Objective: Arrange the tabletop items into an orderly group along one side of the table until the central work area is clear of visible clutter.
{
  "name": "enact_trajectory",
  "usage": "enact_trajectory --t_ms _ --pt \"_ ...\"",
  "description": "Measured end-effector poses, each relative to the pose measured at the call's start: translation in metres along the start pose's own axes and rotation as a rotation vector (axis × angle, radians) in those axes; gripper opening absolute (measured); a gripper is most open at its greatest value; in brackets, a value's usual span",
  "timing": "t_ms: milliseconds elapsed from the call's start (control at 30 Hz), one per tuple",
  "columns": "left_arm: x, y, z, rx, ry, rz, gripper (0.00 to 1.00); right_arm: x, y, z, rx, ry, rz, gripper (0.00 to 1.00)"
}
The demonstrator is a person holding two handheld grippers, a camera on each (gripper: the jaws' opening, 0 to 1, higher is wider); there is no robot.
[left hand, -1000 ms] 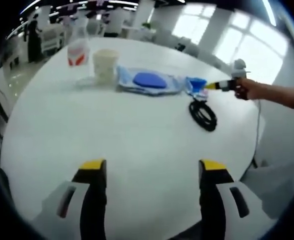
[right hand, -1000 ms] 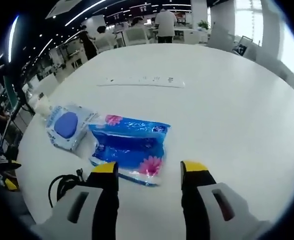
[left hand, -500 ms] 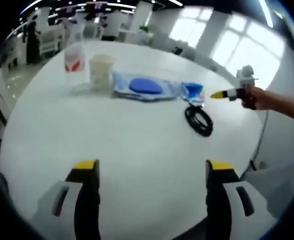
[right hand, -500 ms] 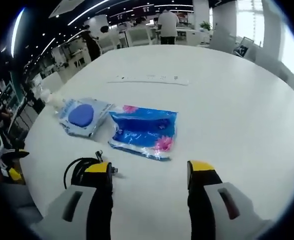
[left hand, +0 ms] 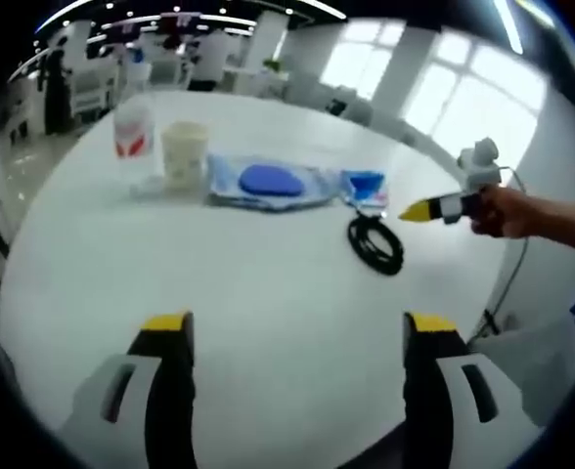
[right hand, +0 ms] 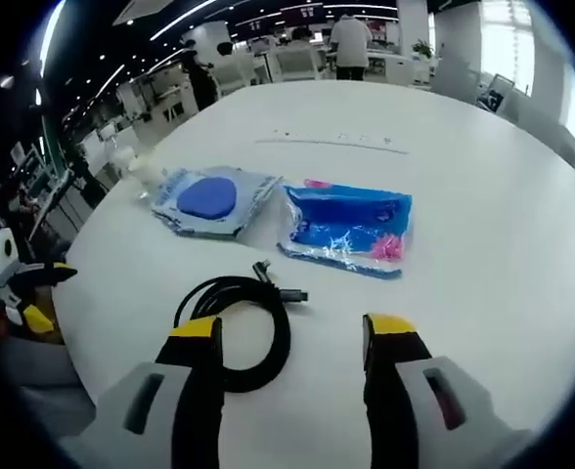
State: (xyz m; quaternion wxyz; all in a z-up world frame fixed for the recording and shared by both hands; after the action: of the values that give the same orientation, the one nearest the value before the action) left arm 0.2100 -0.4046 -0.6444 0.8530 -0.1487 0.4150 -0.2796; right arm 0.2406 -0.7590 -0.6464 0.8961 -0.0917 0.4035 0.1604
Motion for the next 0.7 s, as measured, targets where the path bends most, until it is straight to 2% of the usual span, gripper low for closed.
enact_trajectory --t_ms 167,367,433,500,533,600,667,700 --pt "-0.001 -0.002 0.0 0.005 0.003 -0.006 0.85 -0.005 0.016 -0.002 -0.005 -0.002 0.002 0.55" --pt "0.0 -0.006 0.002 0.011 -0.005 -0.021 0.84 -0.012 0.032 -0.008 -0.032 0.036 -0.001 0.53" --pt "-0.001 -0.006 0.002 0.0 -0.014 -0.031 0.84 -0.008 0.025 -0.008 -0.043 0.053 -0.018 0.52" --pt "-0.001 -0.005 0.0 -0.002 -0.005 -0.028 0.84 -0.008 0.027 -0.007 0.028 0.015 -0.045 0.51" --pt "-0.002 -0.004 0.0 0.0 -0.002 -0.021 0.84 -0.008 0.031 -0.009 0.05 0.007 -0.034 0.51" --pt "-0.002 -0.005 0.001 -0.003 -0.008 -0.019 0.84 -0.008 0.035 -0.011 0.029 0.024 -0.021 0.51" --pt "-0.004 -0.007 0.004 -0.013 -0.034 -0.028 0.84 -0.009 0.038 -0.014 -0.043 0.058 -0.029 0.51" --pt "-0.005 -0.007 0.003 -0.014 -0.032 -0.029 0.84 -0.01 0.039 -0.014 -0.03 0.053 -0.03 0.5"
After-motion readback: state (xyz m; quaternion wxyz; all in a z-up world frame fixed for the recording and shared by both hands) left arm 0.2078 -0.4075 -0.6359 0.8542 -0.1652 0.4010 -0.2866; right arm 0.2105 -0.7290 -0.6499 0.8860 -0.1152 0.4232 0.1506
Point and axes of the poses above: the point that each gripper's makers call its tool centre point, and the gripper's own axes: x roughly forward along the fingers, y roughly to its left, z roughly out of its top, the point moved 9 cm from there along -x, roughly backward along the fingers, and after that the axes turned 14 degrees about -x, right-handed, at the moved point
